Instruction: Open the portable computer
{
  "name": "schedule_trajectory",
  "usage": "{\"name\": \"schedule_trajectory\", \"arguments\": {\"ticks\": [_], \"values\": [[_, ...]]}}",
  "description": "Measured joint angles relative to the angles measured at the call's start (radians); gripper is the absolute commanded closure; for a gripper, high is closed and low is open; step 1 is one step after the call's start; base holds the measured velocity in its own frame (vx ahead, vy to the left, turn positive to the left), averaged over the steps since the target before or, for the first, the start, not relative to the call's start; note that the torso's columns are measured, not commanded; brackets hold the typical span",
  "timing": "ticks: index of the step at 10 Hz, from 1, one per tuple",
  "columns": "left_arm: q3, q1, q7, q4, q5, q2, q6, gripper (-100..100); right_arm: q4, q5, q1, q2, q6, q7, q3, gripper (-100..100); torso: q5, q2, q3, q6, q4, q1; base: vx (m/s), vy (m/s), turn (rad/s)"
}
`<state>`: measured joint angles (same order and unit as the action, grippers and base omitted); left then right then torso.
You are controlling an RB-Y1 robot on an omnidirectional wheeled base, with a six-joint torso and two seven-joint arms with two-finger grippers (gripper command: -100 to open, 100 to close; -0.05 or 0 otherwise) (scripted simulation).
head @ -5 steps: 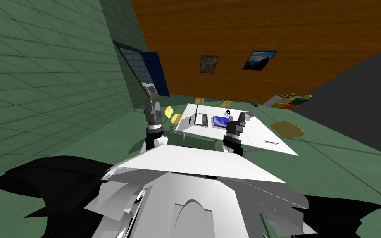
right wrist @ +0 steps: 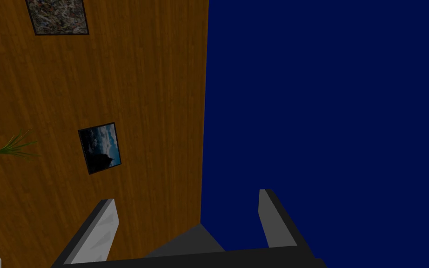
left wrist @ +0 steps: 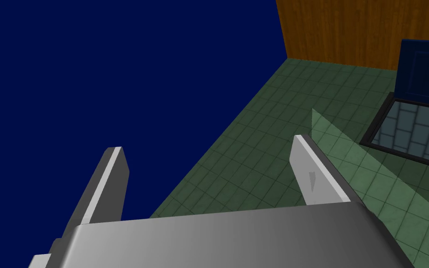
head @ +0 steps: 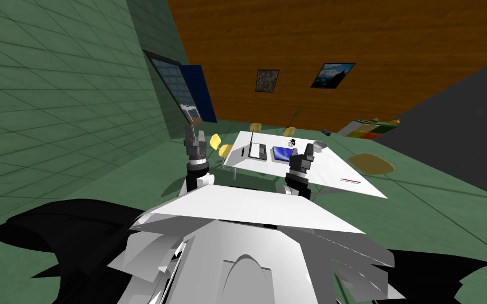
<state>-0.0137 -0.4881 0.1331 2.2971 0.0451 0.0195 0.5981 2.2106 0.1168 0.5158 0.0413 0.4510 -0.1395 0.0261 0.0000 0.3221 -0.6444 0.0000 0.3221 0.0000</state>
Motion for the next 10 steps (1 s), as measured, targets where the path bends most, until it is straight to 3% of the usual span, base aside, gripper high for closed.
{"name": "schedule_trajectory", "arguments": {"ticks": [4,5,7,10], "values": [[0.000,0.000,0.000,0.000,0.000,0.000,0.000,0,0.000,0.000,0.000,0.000,0.000,0.000,0.000,0,0.000,0.296,-0.590,0.000,0.295,0.000,0.000,0.000,0.000],[0.000,0.000,0.000,0.000,0.000,0.000,0.000,0,0.000,0.000,0.000,0.000,0.000,0.000,0.000,-100,0.000,0.369,-0.738,0.000,0.369,0.000,0.007,0.013,0.010],[0.000,0.000,0.000,0.000,0.000,0.000,0.000,0,-0.010,-0.009,-0.006,-0.050,-0.004,-0.008,-0.005,-100,0.000,0.412,-0.826,0.000,0.412,0.001,0.006,0.037,0.014],[0.000,0.000,0.000,0.000,0.000,0.000,0.000,0,-0.033,-0.039,-0.018,-0.133,-0.016,-0.035,-0.019,-100,0.000,0.415,-0.832,0.000,0.416,0.001,0.011,0.070,0.023]]}}
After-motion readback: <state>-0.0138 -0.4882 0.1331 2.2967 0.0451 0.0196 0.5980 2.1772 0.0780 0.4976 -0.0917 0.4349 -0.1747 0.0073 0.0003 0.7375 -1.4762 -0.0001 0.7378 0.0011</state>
